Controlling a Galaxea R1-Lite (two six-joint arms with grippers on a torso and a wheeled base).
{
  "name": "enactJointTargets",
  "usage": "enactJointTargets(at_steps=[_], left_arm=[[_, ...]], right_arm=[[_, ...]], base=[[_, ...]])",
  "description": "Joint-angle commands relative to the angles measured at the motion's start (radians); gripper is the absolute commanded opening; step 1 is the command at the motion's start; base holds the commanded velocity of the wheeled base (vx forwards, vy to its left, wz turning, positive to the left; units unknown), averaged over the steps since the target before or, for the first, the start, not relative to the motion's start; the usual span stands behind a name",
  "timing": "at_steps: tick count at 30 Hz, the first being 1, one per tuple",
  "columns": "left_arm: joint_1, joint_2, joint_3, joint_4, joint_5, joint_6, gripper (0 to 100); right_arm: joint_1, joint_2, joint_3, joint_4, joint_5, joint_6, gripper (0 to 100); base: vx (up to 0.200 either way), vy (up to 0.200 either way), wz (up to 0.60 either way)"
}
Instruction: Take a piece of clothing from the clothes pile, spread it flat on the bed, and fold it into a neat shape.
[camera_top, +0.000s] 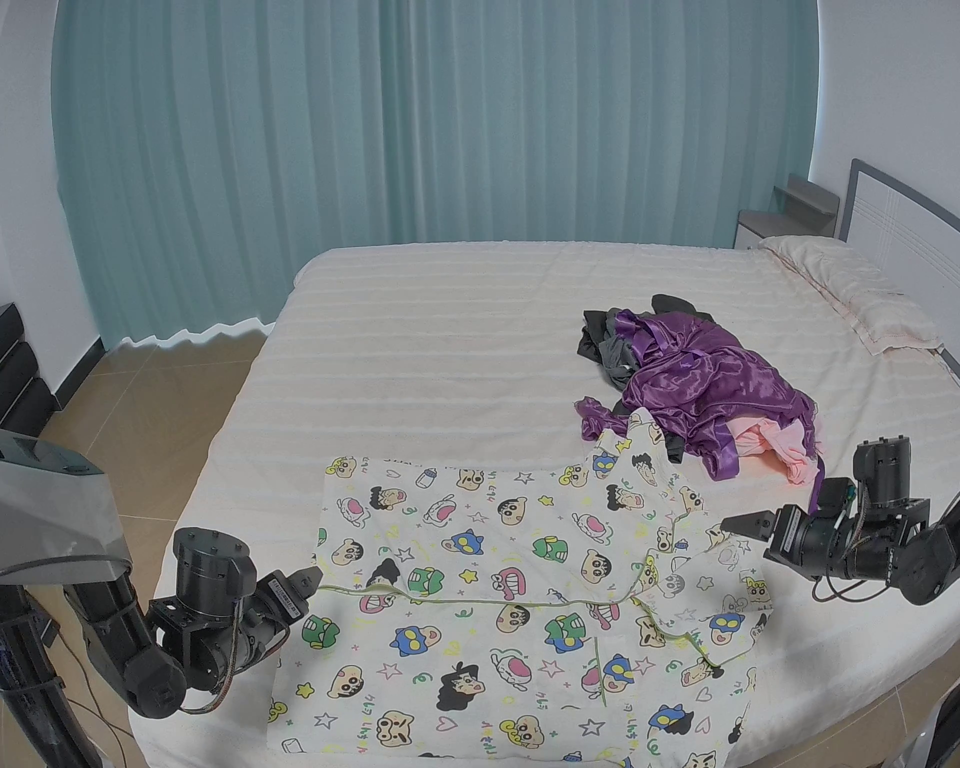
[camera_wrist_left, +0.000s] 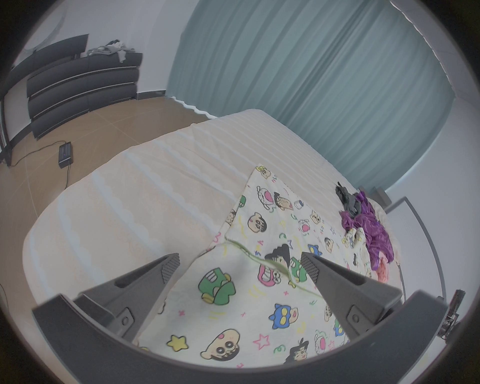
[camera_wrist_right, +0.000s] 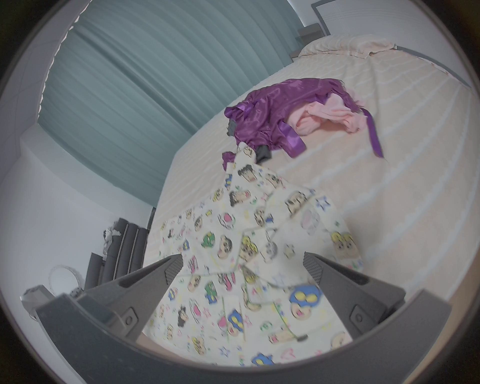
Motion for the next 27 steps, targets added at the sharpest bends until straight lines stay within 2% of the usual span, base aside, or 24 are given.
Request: enactJointTargets(at_steps=[1,7,14,20,27], left_arm=[[-0.005,0.015,0.004,0.000,-0.021,-0.017,100],[-0.008,0.032,0.004,0.000,-0.025,-0.019,100],[-0.008,0.044,0.001,-0.002,-0.027,-0.035,100],[-0.008,0.048,0.002,-0.002,-0.056,-0.054,100],[-0.008,0.048,0.007,-0.002,-0.056,-0.055,100]], right_arm=[[-0.003,0.063,-0.059,0.001,-0.001,0.009,100],[-0.001,0.138,-0.145,0.003,-0.009,0.011,100],[0.009,0.367,-0.396,0.012,-0.129,0.014,100],[0.009,0.551,-0.562,0.012,-0.135,0.008,100],[0.020,0.618,-0.686,0.067,-0.132,-0.001,100]], base=[[0.000,0.000,0.00],[0.000,0.000,0.00],[0.000,0.000,0.00],[0.000,0.000,0.00],[0.000,0.000,0.00]])
